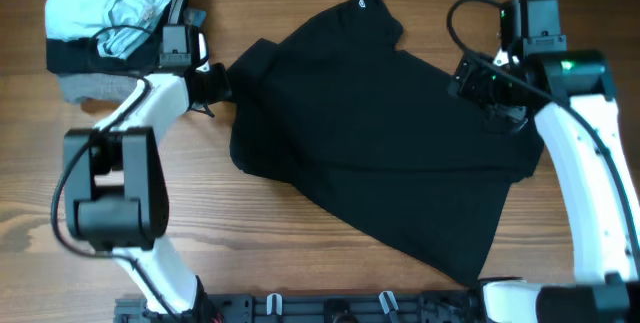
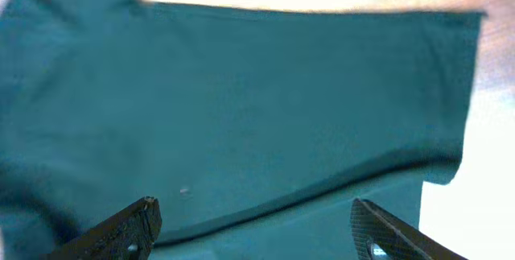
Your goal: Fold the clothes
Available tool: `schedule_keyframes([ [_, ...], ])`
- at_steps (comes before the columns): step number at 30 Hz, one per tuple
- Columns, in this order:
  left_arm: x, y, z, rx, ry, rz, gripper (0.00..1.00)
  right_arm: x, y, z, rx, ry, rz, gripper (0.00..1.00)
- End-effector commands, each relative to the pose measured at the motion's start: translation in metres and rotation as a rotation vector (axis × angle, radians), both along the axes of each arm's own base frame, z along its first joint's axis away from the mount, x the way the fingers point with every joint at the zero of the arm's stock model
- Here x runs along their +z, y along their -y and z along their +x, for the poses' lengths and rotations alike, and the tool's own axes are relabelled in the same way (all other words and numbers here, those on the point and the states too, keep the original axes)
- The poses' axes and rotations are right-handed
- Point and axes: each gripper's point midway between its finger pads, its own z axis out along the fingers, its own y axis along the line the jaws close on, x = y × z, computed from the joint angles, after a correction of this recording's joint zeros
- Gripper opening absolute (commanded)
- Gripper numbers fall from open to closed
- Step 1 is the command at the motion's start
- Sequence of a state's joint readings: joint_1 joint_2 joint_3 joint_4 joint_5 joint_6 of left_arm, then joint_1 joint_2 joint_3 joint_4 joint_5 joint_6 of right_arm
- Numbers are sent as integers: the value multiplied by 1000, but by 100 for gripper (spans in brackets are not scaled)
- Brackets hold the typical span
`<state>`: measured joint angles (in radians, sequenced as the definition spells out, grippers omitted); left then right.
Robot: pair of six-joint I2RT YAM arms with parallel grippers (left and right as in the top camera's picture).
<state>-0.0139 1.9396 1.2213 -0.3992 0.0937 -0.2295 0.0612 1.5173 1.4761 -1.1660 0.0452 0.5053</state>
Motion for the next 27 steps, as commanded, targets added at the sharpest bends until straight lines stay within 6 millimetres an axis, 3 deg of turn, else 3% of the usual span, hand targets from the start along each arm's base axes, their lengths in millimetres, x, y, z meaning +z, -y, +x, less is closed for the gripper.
schedule_keyframes([
  [1, 56, 17, 1, -49, 113, 5, 41, -41, 45, 8, -164, -104, -28, 76],
  [5, 70, 43, -5, -125, 132, -19, 55, -79, 99, 16, -293, -174, -21, 72],
  [10, 63, 98, -35, -361, 65, -64, 63, -140, 161, 12, -371, -257, 102, 70],
  [13, 59, 114, -47, -413, 35, -56, 67, -164, 175, 21, -327, -227, 182, 71],
  [16, 58, 125, -54, -444, 20, -56, 70, -185, 178, 29, -280, -211, 226, 78],
  [18, 57, 127, -56, -449, 13, -56, 71, -194, 179, 32, -263, -211, 219, 90],
  [20, 57, 127, -57, -449, 9, -56, 73, -202, 179, 33, -262, -218, 217, 90],
  [22, 57, 127, -57, -449, 9, -56, 74, -209, 178, 34, -259, -225, 220, 80],
  [23, 57, 127, -57, -449, 9, -56, 75, -211, 176, 35, -255, -226, 224, 69],
  [27, 57, 127, -57, -449, 10, -56, 78, -220, 168, 46, -209, -210, 225, 4],
])
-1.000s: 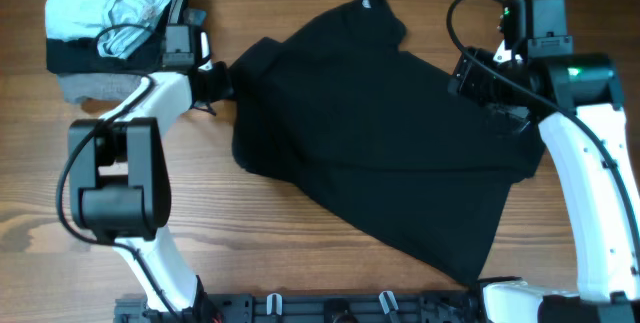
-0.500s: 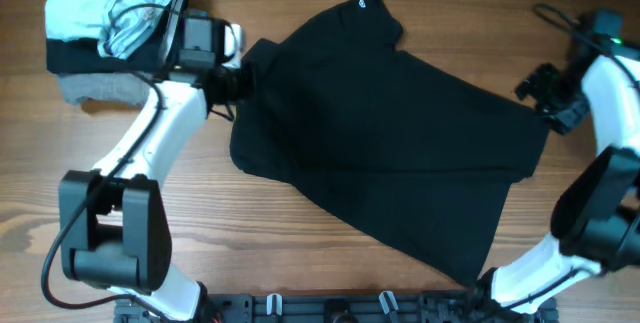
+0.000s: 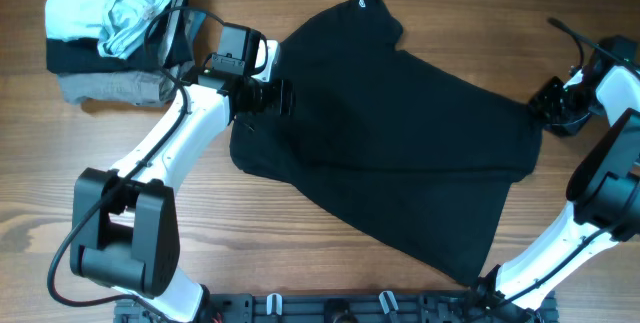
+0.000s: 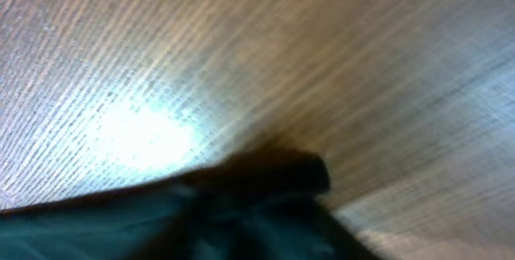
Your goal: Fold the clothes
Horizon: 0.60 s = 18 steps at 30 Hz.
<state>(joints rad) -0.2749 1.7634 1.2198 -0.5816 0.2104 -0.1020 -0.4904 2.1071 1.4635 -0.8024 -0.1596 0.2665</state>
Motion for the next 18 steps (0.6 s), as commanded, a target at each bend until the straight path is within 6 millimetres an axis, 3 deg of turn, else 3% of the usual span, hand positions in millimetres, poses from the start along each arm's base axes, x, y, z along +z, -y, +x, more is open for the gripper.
schedule_keyframes([
  [1, 1, 2, -1, -23, 5, -5, 79, -22, -15, 12, 52, 15, 35, 4],
  [5, 1, 2, -1, -23, 5, -5, 80, 5, 18, 63, -76, 218, -32, 4],
  [7, 1, 2, -1, -23, 5, -6, 80, 38, 43, 100, -78, 378, -102, 4],
  [11, 1, 2, -1, -20, 4, -7, 85, 98, 77, 137, -88, 558, -196, 4],
  [12, 1, 2, -1, -20, 4, -7, 87, 114, 82, 143, -86, 598, -202, 10],
  [13, 1, 2, -1, -20, 3, -7, 89, 124, 83, 147, -78, 624, -195, 33],
  [14, 1, 2, -2, -21, 1, -6, 90, 137, 82, 151, -59, 653, -175, 64],
  [15, 0, 2, -3, -20, -4, -4, 91, 143, 81, 150, -43, 662, -158, 81],
  [18, -3, 0, -10, -21, -38, 5, 96, 153, 74, 137, -29, 651, -94, 89],
])
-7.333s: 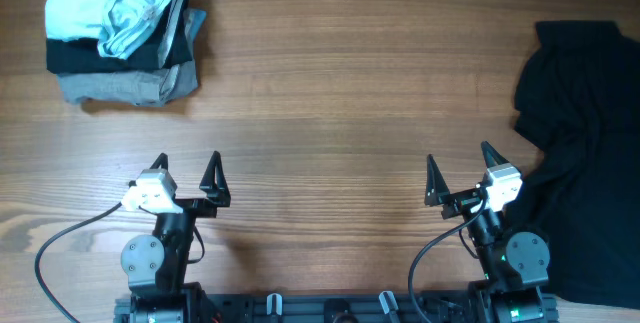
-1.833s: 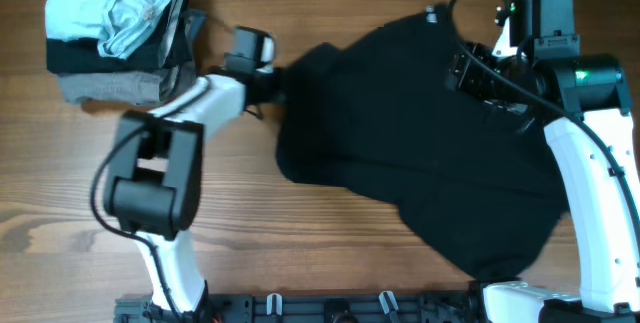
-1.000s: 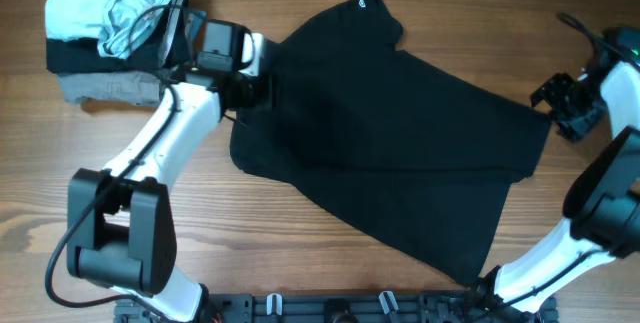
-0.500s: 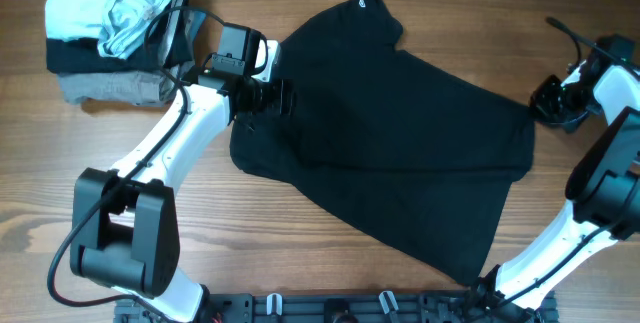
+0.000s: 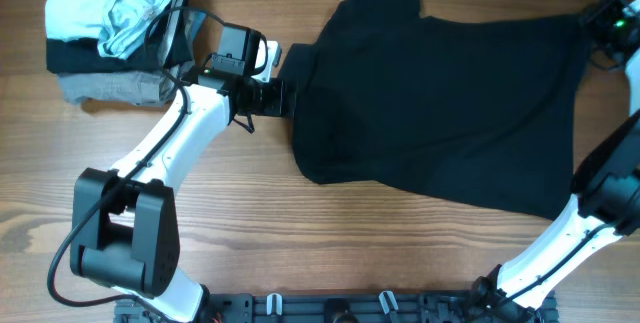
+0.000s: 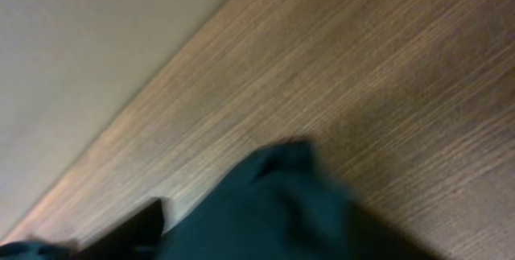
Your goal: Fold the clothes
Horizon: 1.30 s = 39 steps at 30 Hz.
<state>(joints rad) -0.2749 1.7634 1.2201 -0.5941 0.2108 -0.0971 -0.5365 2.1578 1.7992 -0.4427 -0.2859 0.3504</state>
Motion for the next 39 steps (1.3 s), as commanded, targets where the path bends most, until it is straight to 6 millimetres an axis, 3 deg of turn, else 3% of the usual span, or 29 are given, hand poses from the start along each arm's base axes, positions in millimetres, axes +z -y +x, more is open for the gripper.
schedule_keyframes([
  [1, -5, -1, -14, -16, -54, 7, 97, 25, -13, -18, 59, 10, 91, 90],
  [5, -15, -5, -40, -26, -166, 27, 92, 41, -28, -54, 58, -68, 162, 90],
  [10, -27, 4, -68, -70, -256, 30, 79, 59, -60, -99, 85, -187, 221, 90],
  [13, -39, 22, -86, -150, -280, 2, 80, 55, -87, -130, 97, -311, 303, 91],
  [16, -49, 37, -107, -203, -335, -14, 77, 40, -105, -149, 132, -407, 345, 91],
  [21, -64, 56, -137, -284, -401, 4, 61, 18, -120, -162, 154, -488, 373, 91],
  [25, -77, 67, -152, -332, -439, 19, 64, 4, -119, -166, 143, -512, 364, 91],
  [34, -97, 71, -130, -328, -359, 57, 61, -18, -123, -174, 142, -545, 384, 91],
  [37, -97, 72, -129, -328, -354, 55, 44, -26, -127, -180, 140, -565, 399, 91],
  [39, -97, 71, -130, -327, -356, 61, 13, -33, -129, -185, 139, -587, 408, 91],
])
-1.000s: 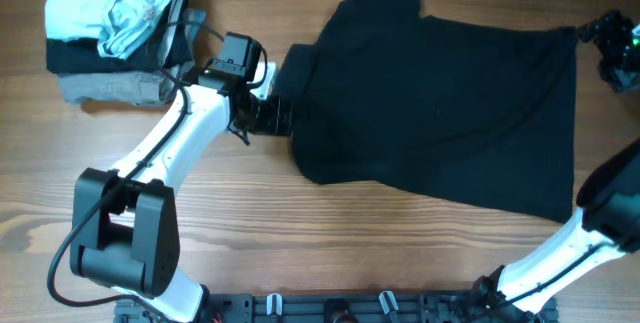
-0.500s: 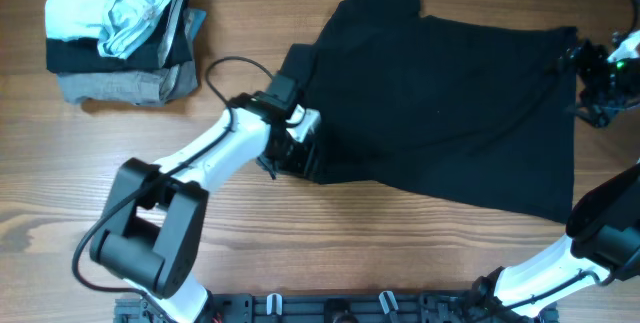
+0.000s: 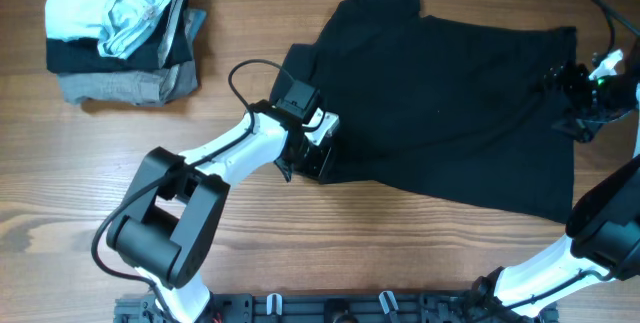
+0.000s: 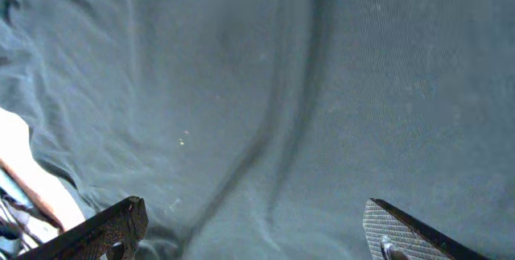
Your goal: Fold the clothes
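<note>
A black shirt (image 3: pixel 440 103) lies spread flat at the upper right of the table, its collar at the top. My left gripper (image 3: pixel 318 158) sits at the shirt's lower-left corner; whether its jaws are open cannot be told from above. My right gripper (image 3: pixel 562 83) hovers over the shirt's right edge. In the right wrist view the cloth (image 4: pixel 322 67) fills the frame with soft wrinkles, and my right gripper (image 4: pixel 257 229) stands wide open with nothing between its fingers.
A stack of folded clothes (image 3: pixel 115 28), pale blue on top of black and grey, sits at the table's upper left. Bare wood (image 3: pixel 120 183) shows left of and in front of the shirt. The right arm reaches in along the table's right edge.
My left gripper has moved from the shirt's left edge down to its lower-left corner. My right gripper has left the top right corner and is now open over the shirt's right side.
The shirt first lay slanted in the middle, left gripper at its left sleeve, right gripper open above its right part. Then the right gripper was at the shirt's right corner. Later the shirt lay squarer and further right. Now both grippers stand at new spots on it.
</note>
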Available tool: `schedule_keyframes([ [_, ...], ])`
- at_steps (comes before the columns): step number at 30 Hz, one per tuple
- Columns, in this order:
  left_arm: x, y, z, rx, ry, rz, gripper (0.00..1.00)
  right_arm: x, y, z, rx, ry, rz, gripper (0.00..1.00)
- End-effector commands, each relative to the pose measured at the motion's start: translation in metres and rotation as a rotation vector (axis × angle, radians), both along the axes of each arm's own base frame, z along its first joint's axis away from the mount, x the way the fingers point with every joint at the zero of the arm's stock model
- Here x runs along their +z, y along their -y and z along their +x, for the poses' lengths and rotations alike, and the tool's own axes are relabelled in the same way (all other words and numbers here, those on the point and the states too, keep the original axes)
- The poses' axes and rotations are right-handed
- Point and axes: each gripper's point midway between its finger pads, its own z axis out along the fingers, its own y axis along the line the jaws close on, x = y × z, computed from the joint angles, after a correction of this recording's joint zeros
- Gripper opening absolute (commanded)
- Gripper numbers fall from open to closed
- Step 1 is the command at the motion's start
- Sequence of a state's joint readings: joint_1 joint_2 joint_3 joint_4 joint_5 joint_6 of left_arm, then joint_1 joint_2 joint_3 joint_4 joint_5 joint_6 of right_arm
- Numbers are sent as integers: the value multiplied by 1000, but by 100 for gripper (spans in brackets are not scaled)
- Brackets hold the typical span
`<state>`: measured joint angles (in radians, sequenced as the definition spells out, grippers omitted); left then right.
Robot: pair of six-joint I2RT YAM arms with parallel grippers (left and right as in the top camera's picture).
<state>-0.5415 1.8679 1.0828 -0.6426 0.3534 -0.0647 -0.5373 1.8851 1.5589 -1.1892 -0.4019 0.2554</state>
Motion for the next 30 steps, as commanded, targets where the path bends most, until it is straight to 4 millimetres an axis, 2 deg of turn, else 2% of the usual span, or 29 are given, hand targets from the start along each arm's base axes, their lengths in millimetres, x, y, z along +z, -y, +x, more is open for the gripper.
schedule_keyframes([
  [1, -21, -15, -11, -3, -47, 87, 4, -16, -4, -12, 17, -49, 3, 91],
  [4, -14, -31, -22, 14, -123, 147, 4, -26, -6, -20, 16, -80, 9, 91],
  [7, 2, -68, -26, 63, -206, 286, 4, -41, -7, -31, 5, -129, -1, 91],
  [10, 20, -100, -24, 129, -271, 361, 4, -51, -10, -39, -3, -156, 7, 91],
  [12, 24, -112, -15, 187, -279, 352, 4, -57, -13, -43, -2, -167, 14, 91],
  [14, 24, -117, -7, 227, -279, 322, 6, -62, -18, -51, 4, -193, 30, 90],
  [16, 24, -115, -4, 249, -285, 280, 15, -68, -24, -62, 32, -220, 46, 90],
  [19, 24, -115, -1, 256, -278, 268, 21, -88, -39, -87, 42, -295, 82, 90],
  [21, 23, -114, 2, 258, -267, 263, 23, -119, -31, -117, -27, -408, -13, 89],
  [23, 23, -114, 4, 255, -260, 260, 25, -125, -29, -124, -63, -436, -41, 89],
  [25, 23, -113, 5, 256, -253, 257, 41, -130, -22, -131, -105, -473, -90, 89],
  [27, 22, -113, 7, 257, -247, 254, 47, -131, -8, -138, -157, -520, -172, 75],
  [29, 22, -112, 9, 257, -240, 251, 54, -131, 10, -143, -245, -558, -272, 35],
  [30, 22, -112, 10, 258, -237, 249, 56, -132, 19, -142, -296, -556, -309, 10],
])
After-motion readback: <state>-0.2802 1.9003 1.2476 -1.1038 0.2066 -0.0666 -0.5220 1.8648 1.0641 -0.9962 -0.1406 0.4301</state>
